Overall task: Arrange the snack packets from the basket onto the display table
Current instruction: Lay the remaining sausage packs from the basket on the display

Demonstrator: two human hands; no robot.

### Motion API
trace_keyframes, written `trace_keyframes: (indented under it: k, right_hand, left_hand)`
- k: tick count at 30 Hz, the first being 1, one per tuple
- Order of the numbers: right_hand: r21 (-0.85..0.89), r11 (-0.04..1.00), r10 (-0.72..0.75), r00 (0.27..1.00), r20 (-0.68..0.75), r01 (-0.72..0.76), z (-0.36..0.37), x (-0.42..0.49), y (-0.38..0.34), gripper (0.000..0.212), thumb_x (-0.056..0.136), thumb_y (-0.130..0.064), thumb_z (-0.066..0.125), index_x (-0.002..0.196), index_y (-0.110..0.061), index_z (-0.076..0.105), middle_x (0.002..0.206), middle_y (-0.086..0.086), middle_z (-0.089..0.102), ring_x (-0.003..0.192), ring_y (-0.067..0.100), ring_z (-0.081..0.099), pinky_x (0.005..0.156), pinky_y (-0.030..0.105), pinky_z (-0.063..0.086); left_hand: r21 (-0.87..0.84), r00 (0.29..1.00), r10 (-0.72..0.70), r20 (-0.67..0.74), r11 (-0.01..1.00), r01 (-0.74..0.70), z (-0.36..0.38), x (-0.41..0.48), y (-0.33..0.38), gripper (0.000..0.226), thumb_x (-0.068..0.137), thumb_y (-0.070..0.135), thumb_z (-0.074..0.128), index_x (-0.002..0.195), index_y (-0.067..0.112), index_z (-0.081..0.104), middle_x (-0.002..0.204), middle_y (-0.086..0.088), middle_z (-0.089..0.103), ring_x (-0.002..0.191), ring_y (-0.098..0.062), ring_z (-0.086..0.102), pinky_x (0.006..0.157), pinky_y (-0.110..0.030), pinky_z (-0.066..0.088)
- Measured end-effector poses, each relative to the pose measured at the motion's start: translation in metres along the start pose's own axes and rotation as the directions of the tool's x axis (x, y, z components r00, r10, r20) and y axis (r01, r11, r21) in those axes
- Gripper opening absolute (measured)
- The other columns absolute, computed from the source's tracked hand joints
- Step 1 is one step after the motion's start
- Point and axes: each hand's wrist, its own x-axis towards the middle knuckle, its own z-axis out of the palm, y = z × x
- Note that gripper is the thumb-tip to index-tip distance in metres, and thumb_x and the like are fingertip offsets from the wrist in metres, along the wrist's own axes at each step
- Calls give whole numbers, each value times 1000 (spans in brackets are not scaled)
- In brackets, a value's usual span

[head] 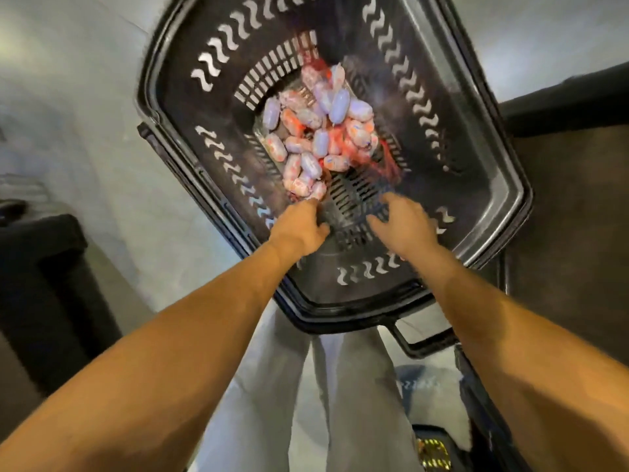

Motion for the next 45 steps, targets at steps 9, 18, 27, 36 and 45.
trace_keyframes:
  k: [9,18,27,36,45]
  right_hand:
    - [168,982,109,986,-127,-87,57,111,6,74,89,-35,71,150,-23,32,159,6,26,140,32,38,105,49,40]
    - [253,959,198,937,-289,-125,89,147,19,27,98,-32,58,117,-14,64,119,12,63,115,31,57,90,44,49]
    - [410,912,101,950,-296,31,43,95,1,21,99,-32,56,90,-20,71,86,6,68,87,27,64,79,49,55]
    - [371,914,-37,943,-332,166,-15,26,-27,34,91,-44,51,81,-14,66,73,7,69,74,33,65,68,46,55]
    - [399,890,-57,924,-377,218,-68,-62,-35,22,96,-26,59,91,-13,75,76,7,71,74,28,65,68,44,52]
  left_hand:
    - [14,965,-261,-21,965,262,44,113,-3,53,81,54,72,113,15,55,114,-7,62,110,-28,59,76,-33,40]
    - [152,913,-228,-338,944,292,75,156,-23,24,94,29,60,113,15,61,111,-10,66,106,-31,62,74,-36,41]
    - [-398,868,-437,-235,858,324,37,126,-18,21,85,27,67,98,11,66,104,-8,68,100,-28,63,88,-33,46]
    - [-459,862,-460,-212,826,327,-22,56,12,13,81,16,64,90,10,72,102,-15,71,96,-33,66,86,-35,54]
    - [-567,918,-334,-213,807,163,-56,-38,26,20,83,11,68,64,17,68,73,0,71,72,-14,65,67,-25,51]
